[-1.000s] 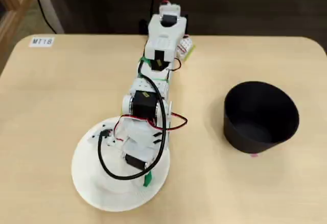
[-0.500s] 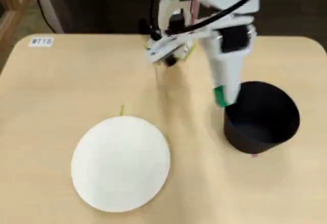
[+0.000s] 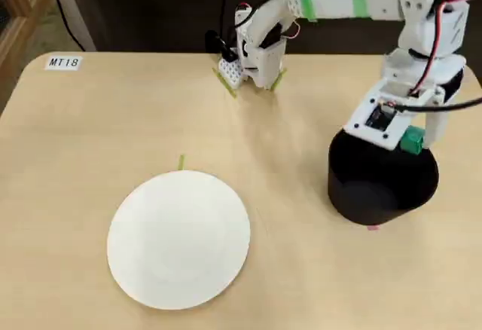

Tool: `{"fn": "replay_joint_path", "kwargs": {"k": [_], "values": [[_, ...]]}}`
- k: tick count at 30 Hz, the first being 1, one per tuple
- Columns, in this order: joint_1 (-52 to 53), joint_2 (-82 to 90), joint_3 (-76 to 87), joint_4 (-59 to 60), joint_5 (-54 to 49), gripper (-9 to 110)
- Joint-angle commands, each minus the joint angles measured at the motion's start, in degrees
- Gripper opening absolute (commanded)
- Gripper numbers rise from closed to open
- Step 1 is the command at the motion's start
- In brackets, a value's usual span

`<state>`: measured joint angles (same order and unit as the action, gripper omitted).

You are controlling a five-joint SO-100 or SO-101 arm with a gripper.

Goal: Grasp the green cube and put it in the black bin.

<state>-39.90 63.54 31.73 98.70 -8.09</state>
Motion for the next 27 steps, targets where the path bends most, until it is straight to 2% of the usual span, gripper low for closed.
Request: {"fn": "replay_joint_path", "kwargs": {"k": [1, 4, 5, 6, 7, 8, 12, 16, 19, 24, 27], "values": [[0.8, -0.1, -0.6, -1.4, 2.1, 0], [0.6, -0.5, -0.6, -2.0, 1.7, 26], [0.4, -0.5, -0.6, -2.5, 1.4, 29], [0.4, -0.4, -0.6, -2.8, 1.5, 25], [0.5, -0.2, -0.6, -3.3, 1.7, 4], [0.7, 0.2, -0.7, -3.5, 1.4, 0], [5.4, 4.0, -0.8, -1.6, 5.1, 0], [14.3, 15.3, 3.3, 0.6, 7.8, 0], [21.7, 31.6, 18.3, -5.3, 9.7, 0], [33.0, 72.3, 64.4, -27.2, 14.5, 0], [34.1, 88.9, 86.2, -34.5, 15.8, 0]]}}
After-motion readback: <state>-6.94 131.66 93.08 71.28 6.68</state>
